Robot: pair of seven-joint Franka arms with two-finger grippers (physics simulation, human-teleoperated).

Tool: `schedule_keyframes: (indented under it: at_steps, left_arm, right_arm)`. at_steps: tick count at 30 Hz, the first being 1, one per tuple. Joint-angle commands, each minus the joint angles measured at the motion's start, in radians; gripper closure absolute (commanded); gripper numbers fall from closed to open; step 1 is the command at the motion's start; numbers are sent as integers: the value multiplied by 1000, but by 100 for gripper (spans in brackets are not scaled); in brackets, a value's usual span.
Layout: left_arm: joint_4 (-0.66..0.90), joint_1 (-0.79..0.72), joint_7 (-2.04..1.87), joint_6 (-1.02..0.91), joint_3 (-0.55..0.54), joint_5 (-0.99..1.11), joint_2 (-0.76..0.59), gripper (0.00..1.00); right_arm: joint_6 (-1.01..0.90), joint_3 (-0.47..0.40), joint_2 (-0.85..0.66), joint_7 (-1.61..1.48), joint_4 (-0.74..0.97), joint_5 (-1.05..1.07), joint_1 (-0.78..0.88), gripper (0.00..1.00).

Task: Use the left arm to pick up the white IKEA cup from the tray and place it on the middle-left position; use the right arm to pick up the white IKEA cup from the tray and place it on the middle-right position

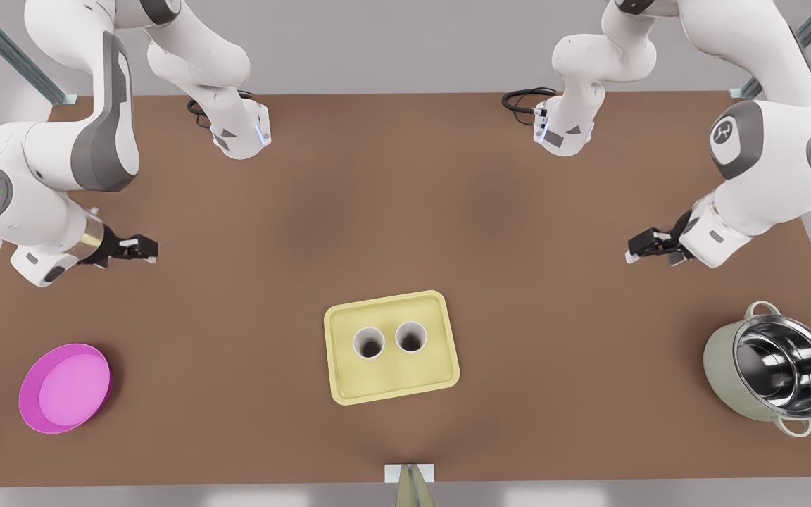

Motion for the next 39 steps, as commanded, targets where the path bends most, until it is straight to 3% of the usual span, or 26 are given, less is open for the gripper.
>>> schedule_keyframes:
  at_steps: [1, 6, 10, 13, 17, 20, 22, 29, 33, 39]
  left_arm:
    - [1, -8, -27, 53, 0, 14, 1, 0]
    - [-6, -45, -33, 53, -1, 17, 40, 0]
    - [-6, -160, -145, 132, -6, 74, 164, 0]
    - [-10, -246, -280, 219, -6, 72, 245, 0]
    - [13, -353, -477, 288, -6, 85, 320, 0]
    - [16, -413, -605, 376, -6, 103, 376, 0]
    - [102, -439, -684, 385, -6, 97, 445, 0]
    - [271, -418, -619, 478, -3, 98, 590, 0]
    - [267, -485, -679, 477, -6, 97, 607, 0]
    - [269, -522, -754, 572, -17, 71, 669, 0]
  right_arm:
    - [31, 0, -2, -52, 1, -1, 0, 0]
    - [56, 29, 1, -52, 2, -4, 38, 0]
    - [217, 57, 132, -20, 1, 78, 143, 0]
    - [370, 59, 284, 230, 20, 65, 285, 0]
    - [413, 54, 511, 402, 234, 61, 388, 0]
    - [554, 52, 590, 459, 274, 33, 433, 0]
    - [619, 51, 646, 470, 312, 35, 456, 0]
    - [752, 34, 695, 476, 310, 35, 474, 0]
    - [855, 26, 726, 457, 310, 19, 480, 0]
    - [858, 26, 739, 457, 275, 19, 502, 0]
